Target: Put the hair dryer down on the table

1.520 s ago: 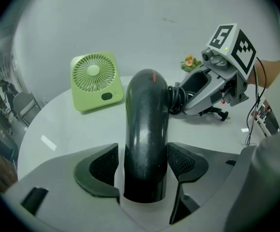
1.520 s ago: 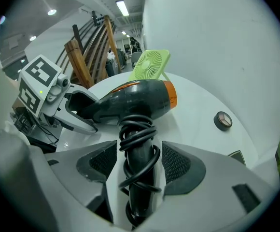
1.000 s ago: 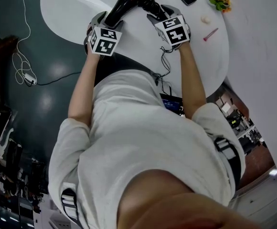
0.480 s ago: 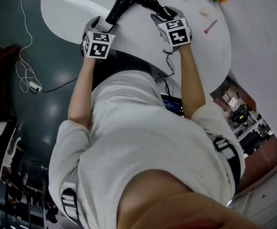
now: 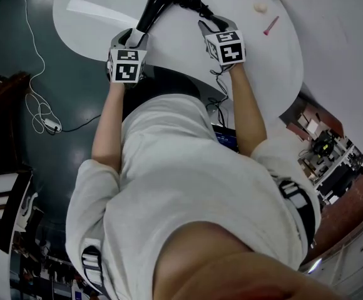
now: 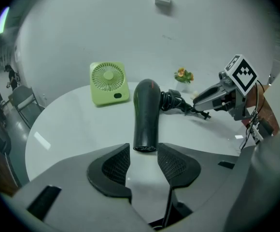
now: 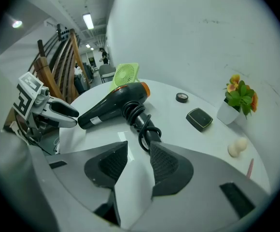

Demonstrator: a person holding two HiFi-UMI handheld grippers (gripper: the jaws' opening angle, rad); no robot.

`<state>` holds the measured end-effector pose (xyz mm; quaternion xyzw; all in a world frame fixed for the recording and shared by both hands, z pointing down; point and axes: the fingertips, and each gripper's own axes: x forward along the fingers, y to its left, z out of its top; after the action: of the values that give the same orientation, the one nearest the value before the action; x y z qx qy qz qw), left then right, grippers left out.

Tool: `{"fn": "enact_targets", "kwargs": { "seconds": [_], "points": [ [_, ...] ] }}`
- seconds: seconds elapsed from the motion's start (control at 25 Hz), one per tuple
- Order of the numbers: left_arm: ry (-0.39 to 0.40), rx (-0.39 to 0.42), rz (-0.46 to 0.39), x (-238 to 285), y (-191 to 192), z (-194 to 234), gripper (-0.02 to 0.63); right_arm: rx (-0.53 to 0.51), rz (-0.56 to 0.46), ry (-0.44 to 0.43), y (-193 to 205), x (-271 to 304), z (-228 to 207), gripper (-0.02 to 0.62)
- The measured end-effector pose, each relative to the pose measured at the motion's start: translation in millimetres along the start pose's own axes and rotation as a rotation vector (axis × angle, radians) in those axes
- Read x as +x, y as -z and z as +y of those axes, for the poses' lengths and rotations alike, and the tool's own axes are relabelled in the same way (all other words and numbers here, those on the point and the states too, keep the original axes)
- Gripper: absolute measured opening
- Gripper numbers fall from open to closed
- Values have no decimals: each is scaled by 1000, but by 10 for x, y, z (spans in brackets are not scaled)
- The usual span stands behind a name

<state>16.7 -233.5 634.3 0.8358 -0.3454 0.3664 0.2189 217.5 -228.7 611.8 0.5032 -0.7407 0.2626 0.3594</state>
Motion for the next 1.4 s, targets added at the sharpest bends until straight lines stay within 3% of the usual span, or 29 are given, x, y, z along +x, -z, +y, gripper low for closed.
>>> {"fn": "enact_targets", "kwargs": {
  "seconds": [0.12,0.28,0.48,0.72,1.08,1.4],
  "points": [
    [-18,-19,-36,-112,-49,-5,113,46,-22,15,50,-91,84,97],
    [-21,-16,-41,-172,-63,-19,58,122,-39,13,140,-151,194,8],
    [-4,-6,-31,-241,-72,-59,20,178,-54,43,223,-244,280,0],
    [27,-20,-99,-396,-262,-168,18,188,-137,169,226,-478,322,-2],
    [52,23,-234,-784,-739,-348,18,278,-370,247,-191,-1039,391,-2],
    [81,50,-406,-1225,-1270,-544,18,228,-512,338,-573,-1599,339,-2]
  ]
}}
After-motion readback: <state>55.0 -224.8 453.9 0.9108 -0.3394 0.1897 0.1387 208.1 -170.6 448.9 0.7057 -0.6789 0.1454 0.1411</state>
